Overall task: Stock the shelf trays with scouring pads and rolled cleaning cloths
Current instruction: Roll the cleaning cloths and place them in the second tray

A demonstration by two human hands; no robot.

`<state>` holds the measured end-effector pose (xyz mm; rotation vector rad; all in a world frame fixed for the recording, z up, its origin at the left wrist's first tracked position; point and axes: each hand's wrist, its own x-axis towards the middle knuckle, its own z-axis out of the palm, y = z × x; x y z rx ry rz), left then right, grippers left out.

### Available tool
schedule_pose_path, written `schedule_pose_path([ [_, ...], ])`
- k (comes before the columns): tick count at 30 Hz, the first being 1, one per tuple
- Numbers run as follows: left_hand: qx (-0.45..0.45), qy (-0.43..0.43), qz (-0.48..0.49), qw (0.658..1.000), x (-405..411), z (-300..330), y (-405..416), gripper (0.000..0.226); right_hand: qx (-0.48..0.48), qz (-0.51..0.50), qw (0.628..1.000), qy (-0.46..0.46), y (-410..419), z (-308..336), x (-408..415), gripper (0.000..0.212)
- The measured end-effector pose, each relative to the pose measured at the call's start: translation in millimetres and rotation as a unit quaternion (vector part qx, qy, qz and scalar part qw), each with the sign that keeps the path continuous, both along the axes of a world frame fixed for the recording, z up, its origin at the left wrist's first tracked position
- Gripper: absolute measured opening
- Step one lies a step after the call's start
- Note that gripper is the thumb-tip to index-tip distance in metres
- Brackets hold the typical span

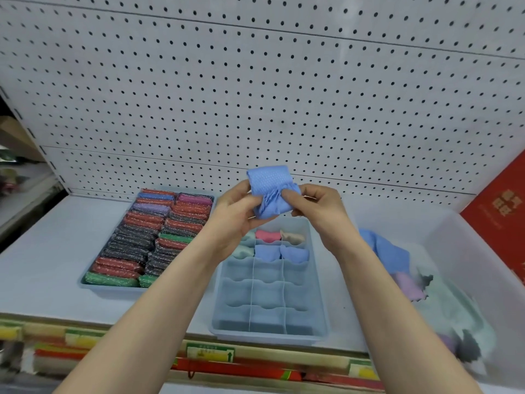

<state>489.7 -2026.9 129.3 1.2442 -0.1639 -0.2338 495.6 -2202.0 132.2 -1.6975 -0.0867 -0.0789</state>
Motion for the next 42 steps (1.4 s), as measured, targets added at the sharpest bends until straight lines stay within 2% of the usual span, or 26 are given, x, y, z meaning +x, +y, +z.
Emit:
schedule_pose_path([
  [2, 0.03, -0.018, 0.002, 0.999, -3, -5, 1, 0.045, 0.005, -0.016, 1.0, 0.002, 0, -2, 0, 0.016],
  [5, 0.142, -0.063, 0.04, 0.987, -8, -15, 0, 0.068, 0.008, -0.037, 0.999, 0.021, 3, -7, -2, 0.031],
  [8, 0.154, -0.073, 0.066, 0.983, -10, -25, 1, 0.057, -0.005, -0.007, 0.997, 0.07, 1, -15, -6, 0.042],
  [11, 0.168, -0.079, 0.05, 0.981, -12, -35, 8, 0.042, 0.069, 0.095, 0.985, 0.126, -3, -22, -15, 0.033],
  [13, 0.154, -0.062, 0.027, 0.986, -17, -41, 12, 0.036, 0.099, 0.127, 0.979, 0.128, -3, -28, -21, 0.03],
  [16, 0.133, -0.018, 0.015, 0.991, -22, -50, 18, 0.039, 0.105, 0.095, 0.982, 0.122, 1, -41, -25, 0.029],
  [20, 0.079, 0.083, 0.024, 0.993, -23, -59, 22, 0.026, 0.059, 0.058, 0.992, 0.091, 10, -58, -29, 0.049],
  [23, 0.11, 0.046, 0.028, 0.992, -26, -69, 24, 0.018, 0.017, 0.053, 0.996, 0.075, 15, -69, -30, 0.049],
  [26, 0.128, 0.014, 0.046, 0.991, -24, -75, 29, 0.026, 0.048, 0.069, 0.989, 0.12, 15, -70, -31, 0.048],
  [28, 0.15, -0.005, 0.049, 0.987, -20, -78, 34, 0.027, 0.061, 0.067, 0.986, 0.142, 15, -69, -31, 0.031],
  [30, 0.171, -0.018, 0.043, 0.984, -16, -81, 38, 0.026, 0.004, 0.078, 0.987, 0.143, 16, -71, -30, 0.019],
  [33, 0.211, -0.039, 0.051, 0.975, -12, -85, 43, 0.027, -0.042, 0.072, 0.987, 0.137, 22, -77, -27, 0.019],
  [35, 0.294, -0.084, 0.08, 0.949, -10, -90, 49, 0.027, -0.053, 0.028, 0.991, 0.118, 23, -82, -25, 0.014],
  [36, 0.355, -0.123, 0.097, 0.922, -9, -94, 55, 0.027, -0.072, 0.008, 0.991, 0.11, 24, -86, -24, 0.013],
  [39, 0.522, -0.253, 0.103, 0.808, -7, -111, 72, 0.031, -0.189, -0.016, 0.978, 0.088, 29, -104, -25, 0.014],
  [42, 0.602, -0.309, 0.075, 0.732, -9, -131, 83, 0.036, -0.295, -0.005, 0.954, 0.06, 45, -126, -23, 0.014],
])
